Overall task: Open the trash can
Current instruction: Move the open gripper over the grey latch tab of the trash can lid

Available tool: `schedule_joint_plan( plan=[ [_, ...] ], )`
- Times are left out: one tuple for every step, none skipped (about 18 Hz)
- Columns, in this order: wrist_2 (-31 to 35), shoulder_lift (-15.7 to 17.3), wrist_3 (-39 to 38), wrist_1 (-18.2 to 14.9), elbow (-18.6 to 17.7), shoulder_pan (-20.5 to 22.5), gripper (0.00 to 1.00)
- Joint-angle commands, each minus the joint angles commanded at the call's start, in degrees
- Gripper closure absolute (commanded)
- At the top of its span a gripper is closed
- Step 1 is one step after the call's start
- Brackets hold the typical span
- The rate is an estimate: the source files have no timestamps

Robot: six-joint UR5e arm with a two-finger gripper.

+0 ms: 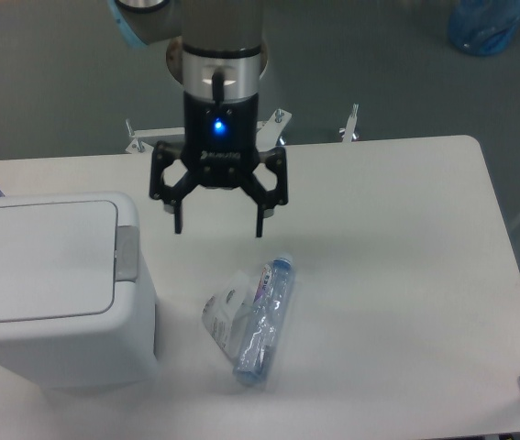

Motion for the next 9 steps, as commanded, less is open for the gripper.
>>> schedule_joint_plan(
  plan=[
    [-0.09, -0.09, -0.18, 0.00, 0.09, -0.26, 0.00],
    [-0.09, -0.18, -0.53, 0.00, -0.17, -0.27, 0.00],
    [0.00, -0.26, -0.88, 0.00, -0.44, -0.62, 0.00],
    [0.00, -0.53, -0.97, 0.00, -0.44, -1.14, 0.00],
    [0.00, -0.79, -0.97, 0.00, -0.44, -1.41, 0.00],
    [0.09, -1.05, -1.06, 0.00, -0.35, -1.67, 0.00],
    [0.09, -1.14, -1.06, 0.00, -0.35, -1.67, 0.00],
    [0.00, -1.14, -1.06, 0.00, -0.35, -1.67, 0.00],
    [0.09, -1.14, -1.06, 0.00, -0.44, -1.93, 0.00]
  ],
)
